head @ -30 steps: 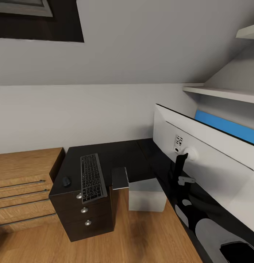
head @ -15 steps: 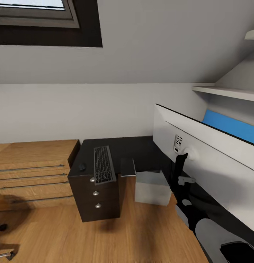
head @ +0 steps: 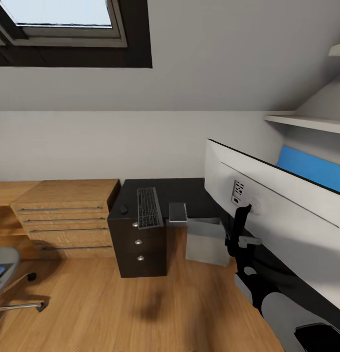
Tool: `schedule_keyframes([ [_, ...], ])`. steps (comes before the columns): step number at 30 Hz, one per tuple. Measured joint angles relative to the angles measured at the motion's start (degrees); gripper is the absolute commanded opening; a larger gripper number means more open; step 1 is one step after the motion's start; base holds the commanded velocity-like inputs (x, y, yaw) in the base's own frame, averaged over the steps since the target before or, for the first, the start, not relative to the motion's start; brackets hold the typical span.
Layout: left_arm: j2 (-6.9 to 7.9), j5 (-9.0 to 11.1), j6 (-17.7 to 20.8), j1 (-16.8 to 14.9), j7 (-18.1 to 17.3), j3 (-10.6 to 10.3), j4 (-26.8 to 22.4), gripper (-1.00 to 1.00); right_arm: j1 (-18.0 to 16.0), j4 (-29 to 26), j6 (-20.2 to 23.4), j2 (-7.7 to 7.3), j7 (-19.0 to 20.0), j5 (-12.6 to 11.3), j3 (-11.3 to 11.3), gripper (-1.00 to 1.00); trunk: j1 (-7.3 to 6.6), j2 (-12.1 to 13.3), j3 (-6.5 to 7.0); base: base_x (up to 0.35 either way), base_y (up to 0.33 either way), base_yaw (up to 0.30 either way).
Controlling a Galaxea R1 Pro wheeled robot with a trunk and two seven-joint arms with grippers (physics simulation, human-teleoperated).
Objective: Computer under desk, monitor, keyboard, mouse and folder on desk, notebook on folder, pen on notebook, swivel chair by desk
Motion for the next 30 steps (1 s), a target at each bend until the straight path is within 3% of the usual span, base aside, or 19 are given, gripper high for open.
schedule_keyframes([
  [30, 0.00, 0.1, 0.0, 0.0, 0.0, 0.0, 0.0, 1.00, 0.0, 0.0, 0.0, 0.01, 0.0, 0.1, -0.3, -1.00, 0.00, 0.0, 0.00, -0.305, -0.137, 0.000],
])
